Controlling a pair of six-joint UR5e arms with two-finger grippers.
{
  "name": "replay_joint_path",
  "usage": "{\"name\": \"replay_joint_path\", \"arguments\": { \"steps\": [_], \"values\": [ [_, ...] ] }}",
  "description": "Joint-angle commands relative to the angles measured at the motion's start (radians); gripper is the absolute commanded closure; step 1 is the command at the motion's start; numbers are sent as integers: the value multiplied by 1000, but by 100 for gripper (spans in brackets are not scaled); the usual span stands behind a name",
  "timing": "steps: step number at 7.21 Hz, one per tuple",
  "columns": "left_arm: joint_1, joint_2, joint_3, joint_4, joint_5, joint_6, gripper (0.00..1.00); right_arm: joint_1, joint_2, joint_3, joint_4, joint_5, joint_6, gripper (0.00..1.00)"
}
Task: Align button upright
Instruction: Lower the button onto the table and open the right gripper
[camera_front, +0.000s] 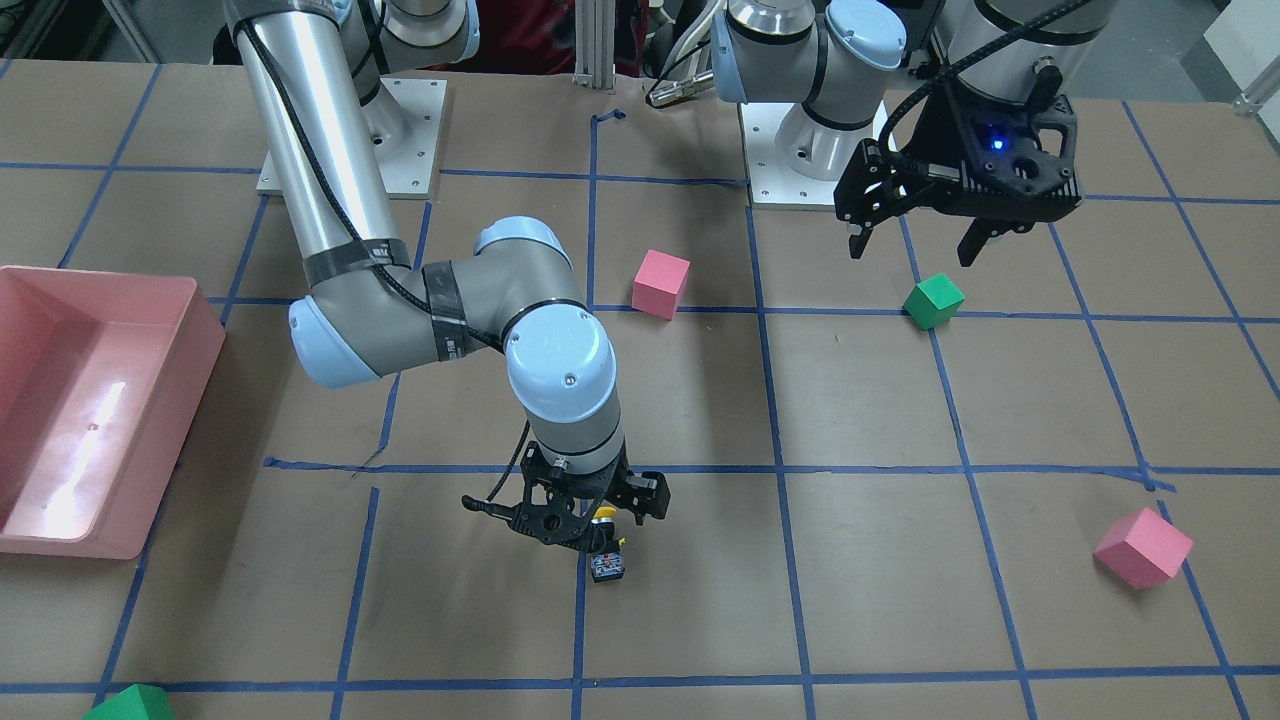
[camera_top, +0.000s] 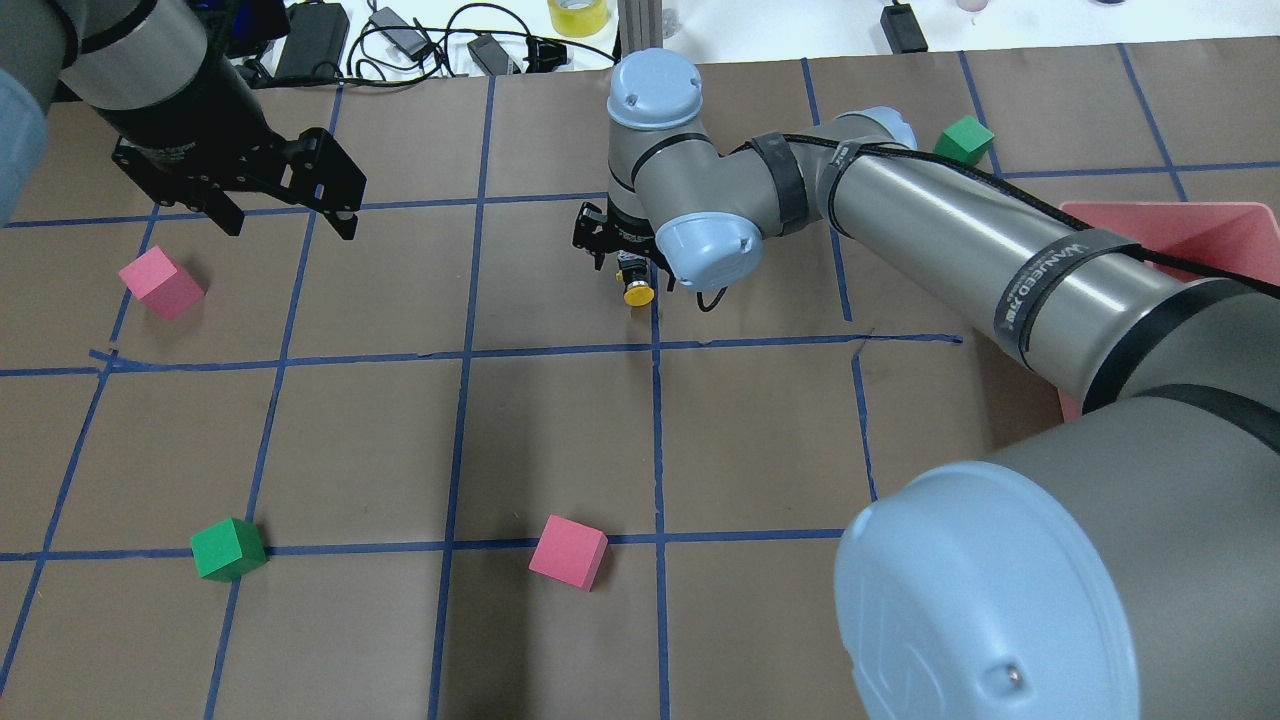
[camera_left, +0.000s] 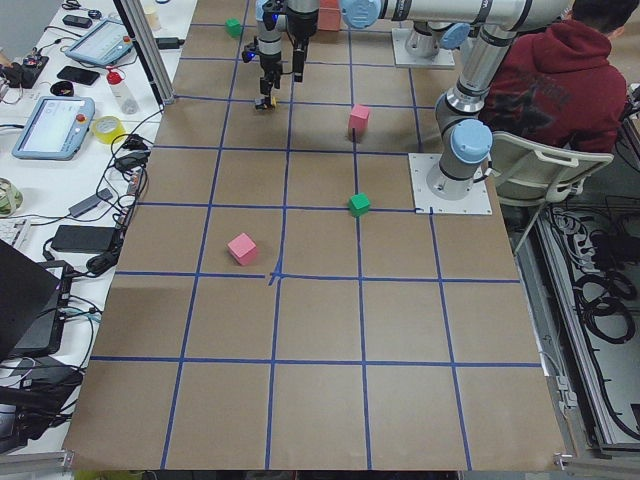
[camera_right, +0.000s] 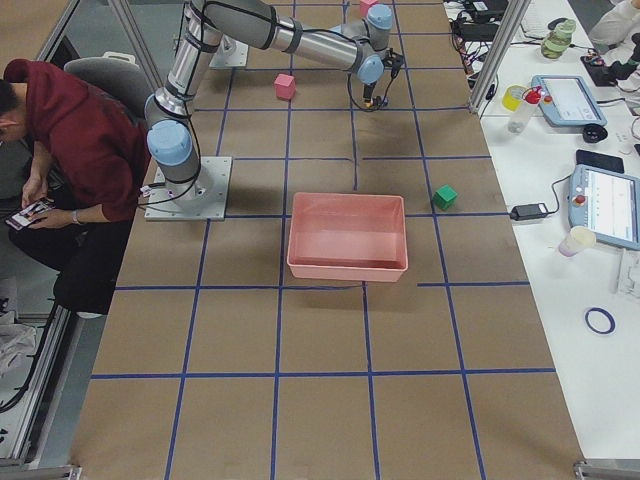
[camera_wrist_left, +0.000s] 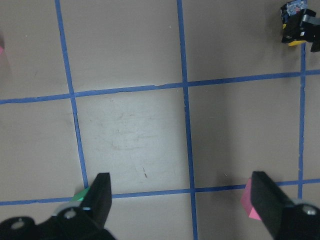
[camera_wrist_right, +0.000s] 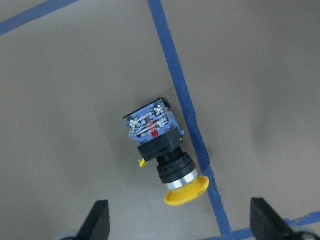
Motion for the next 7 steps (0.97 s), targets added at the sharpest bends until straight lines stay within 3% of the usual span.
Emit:
{"name": "replay_joint_path", "arguments": {
  "steps": [1,4,5,6,7],
  "values": [
    [0,8,-13,2,0,1,0,-48,-122,35,94,-6,-189,0],
    [3,7,-16,1,-3,-2,0,-270,-318,39,394,-17,-454,0],
    [9,5,-16,1,-1,0,0,-321,-382,35,479,-99,-473,0],
    [11,5,-18,2,-6,-2,0,-325,-444,17,630,-107,-475,0],
    [9,5,-30,7,-6,-2,0,-329,-488,3,700,-81,-475,0]
  ]
}}
